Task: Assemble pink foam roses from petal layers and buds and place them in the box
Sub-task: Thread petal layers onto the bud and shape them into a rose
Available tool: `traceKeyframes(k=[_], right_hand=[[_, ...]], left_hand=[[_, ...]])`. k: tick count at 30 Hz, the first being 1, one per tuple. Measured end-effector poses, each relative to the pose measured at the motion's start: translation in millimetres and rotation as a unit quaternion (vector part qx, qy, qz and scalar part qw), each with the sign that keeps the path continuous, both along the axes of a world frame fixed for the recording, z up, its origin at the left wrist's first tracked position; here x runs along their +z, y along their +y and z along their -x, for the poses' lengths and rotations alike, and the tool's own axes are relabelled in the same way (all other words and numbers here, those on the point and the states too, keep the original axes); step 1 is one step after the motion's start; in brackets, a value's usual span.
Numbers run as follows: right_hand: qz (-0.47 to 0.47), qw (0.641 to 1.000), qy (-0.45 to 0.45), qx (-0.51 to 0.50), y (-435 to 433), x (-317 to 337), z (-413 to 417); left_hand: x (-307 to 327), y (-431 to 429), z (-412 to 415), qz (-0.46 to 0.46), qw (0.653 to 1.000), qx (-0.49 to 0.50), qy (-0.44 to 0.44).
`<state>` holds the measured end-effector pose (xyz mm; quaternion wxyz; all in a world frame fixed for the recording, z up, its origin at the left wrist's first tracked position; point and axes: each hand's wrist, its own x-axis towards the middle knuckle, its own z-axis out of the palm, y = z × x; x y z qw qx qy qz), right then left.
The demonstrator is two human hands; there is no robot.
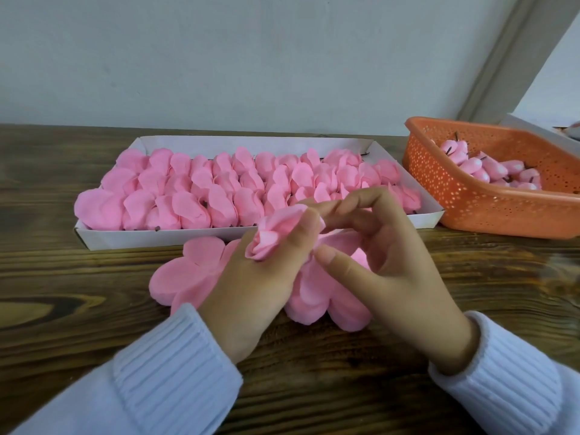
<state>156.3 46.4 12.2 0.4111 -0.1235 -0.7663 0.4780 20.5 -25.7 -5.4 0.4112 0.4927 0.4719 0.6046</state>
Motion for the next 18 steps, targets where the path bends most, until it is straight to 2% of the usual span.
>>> traceKeyframes(k=[8,14,16,18], right_hand=[[0.088,0.995,0.005,0.04,-3,2,2],[0.158,0.984,0.008,0.082,0,6,1],[0.2,0.973,-0.009,0.117,4,6,-1],[0.232,0.959,-0.033,0.157,7,7,-2]], left_hand=[[6,-2,-7,-0.006,1.0,-0.01,0.0],[9,-9,-8,-0.017,0.995,-0.018,0.098],[13,-8,-7,-0.016,0.997,-0.035,0.066],[16,-6,-6,-0.057,0.993,-0.077,0.066]])
